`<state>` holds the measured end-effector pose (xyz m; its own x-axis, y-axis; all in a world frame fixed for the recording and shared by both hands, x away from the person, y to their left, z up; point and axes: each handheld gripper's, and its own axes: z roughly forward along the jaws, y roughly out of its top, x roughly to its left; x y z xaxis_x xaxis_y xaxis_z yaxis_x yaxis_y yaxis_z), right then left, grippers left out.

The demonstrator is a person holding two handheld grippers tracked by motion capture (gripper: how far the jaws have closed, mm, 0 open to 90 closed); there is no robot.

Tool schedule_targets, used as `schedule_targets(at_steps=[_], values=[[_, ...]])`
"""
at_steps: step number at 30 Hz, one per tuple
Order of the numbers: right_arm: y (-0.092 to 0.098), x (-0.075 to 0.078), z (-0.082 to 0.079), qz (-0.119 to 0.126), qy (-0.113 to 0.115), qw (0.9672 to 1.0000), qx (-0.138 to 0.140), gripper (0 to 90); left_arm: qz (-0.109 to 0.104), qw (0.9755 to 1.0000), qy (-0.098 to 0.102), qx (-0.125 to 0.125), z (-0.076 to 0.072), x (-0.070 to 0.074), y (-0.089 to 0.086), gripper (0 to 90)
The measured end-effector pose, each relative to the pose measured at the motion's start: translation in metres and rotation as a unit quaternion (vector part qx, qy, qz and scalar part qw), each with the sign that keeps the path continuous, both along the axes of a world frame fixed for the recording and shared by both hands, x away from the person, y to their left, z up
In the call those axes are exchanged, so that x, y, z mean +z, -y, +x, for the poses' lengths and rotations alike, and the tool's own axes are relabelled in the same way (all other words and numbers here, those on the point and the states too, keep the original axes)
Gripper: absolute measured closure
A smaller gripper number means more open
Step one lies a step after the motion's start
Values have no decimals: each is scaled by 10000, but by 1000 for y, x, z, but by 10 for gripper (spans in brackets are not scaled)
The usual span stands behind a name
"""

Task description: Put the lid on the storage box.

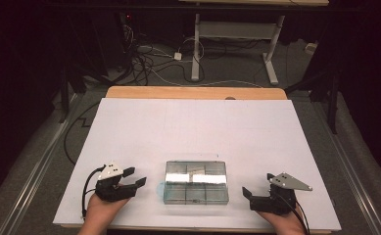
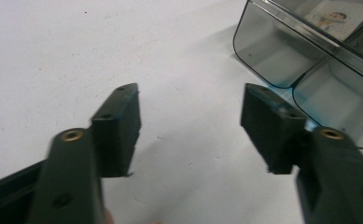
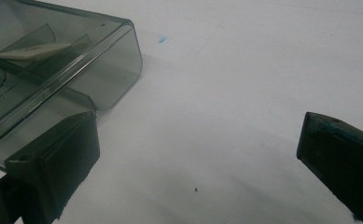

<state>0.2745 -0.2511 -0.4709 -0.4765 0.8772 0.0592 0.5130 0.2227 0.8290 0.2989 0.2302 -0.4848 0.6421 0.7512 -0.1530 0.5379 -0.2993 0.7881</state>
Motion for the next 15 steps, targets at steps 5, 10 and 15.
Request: schedule_targets(at_steps=[5, 10, 15], values=[[0, 1, -1, 18, 28, 10000, 3, 0, 84, 9999, 63, 28, 0, 1, 2, 133], [1, 1, -2, 41, 47, 10000, 5, 0, -38, 9999, 20, 156, 3, 1, 1, 0], [2, 1, -3, 51, 74, 10000, -16, 0, -27, 9999, 42, 91, 3, 2, 2, 0]])
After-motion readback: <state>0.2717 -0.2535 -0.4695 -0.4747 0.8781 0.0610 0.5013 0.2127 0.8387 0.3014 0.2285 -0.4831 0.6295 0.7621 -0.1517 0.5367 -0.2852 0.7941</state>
